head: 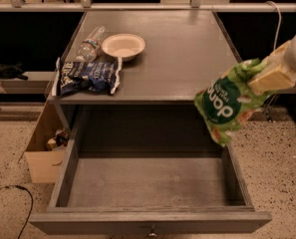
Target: Pick green rice chip bag from top drawer and place on counter
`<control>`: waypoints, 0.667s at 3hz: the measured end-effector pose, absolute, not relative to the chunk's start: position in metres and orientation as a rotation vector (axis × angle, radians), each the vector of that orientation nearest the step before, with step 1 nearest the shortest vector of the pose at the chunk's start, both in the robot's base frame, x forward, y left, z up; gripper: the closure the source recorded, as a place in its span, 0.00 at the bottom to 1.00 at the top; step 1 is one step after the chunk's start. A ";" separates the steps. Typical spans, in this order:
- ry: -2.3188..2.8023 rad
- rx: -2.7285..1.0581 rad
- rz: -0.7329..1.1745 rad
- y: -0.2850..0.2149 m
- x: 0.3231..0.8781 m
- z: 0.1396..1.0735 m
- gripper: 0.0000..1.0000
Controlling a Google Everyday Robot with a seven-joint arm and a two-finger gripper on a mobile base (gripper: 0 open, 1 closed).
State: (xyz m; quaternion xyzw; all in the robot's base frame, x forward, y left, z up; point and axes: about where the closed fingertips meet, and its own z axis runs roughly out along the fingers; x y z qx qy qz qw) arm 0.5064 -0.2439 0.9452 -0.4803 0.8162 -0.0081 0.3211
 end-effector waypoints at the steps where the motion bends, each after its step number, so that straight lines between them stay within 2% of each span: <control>1: 2.104 -1.239 -0.096 -0.253 0.516 0.993 1.00; 2: 2.090 -1.238 -0.102 -0.248 0.521 0.999 1.00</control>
Offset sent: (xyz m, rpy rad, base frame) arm 0.0091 -0.0090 0.0457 -0.0237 -0.0638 -0.0174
